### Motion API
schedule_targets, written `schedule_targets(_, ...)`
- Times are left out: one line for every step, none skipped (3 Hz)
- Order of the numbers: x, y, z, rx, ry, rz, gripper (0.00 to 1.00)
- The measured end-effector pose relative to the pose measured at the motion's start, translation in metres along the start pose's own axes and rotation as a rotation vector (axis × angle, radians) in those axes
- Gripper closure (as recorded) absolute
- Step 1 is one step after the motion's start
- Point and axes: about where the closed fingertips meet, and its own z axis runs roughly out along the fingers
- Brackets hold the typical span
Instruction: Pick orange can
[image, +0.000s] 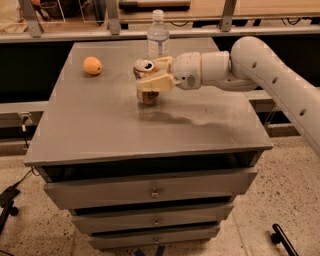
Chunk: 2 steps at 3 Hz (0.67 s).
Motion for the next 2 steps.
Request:
schedule_targets(-0.036,0.005,0.019,-0.059,-0.081,-0.044,1.0)
schedule_targets(-0.06,0.009,0.027,-0.086,-0.108,-0.081,1.0)
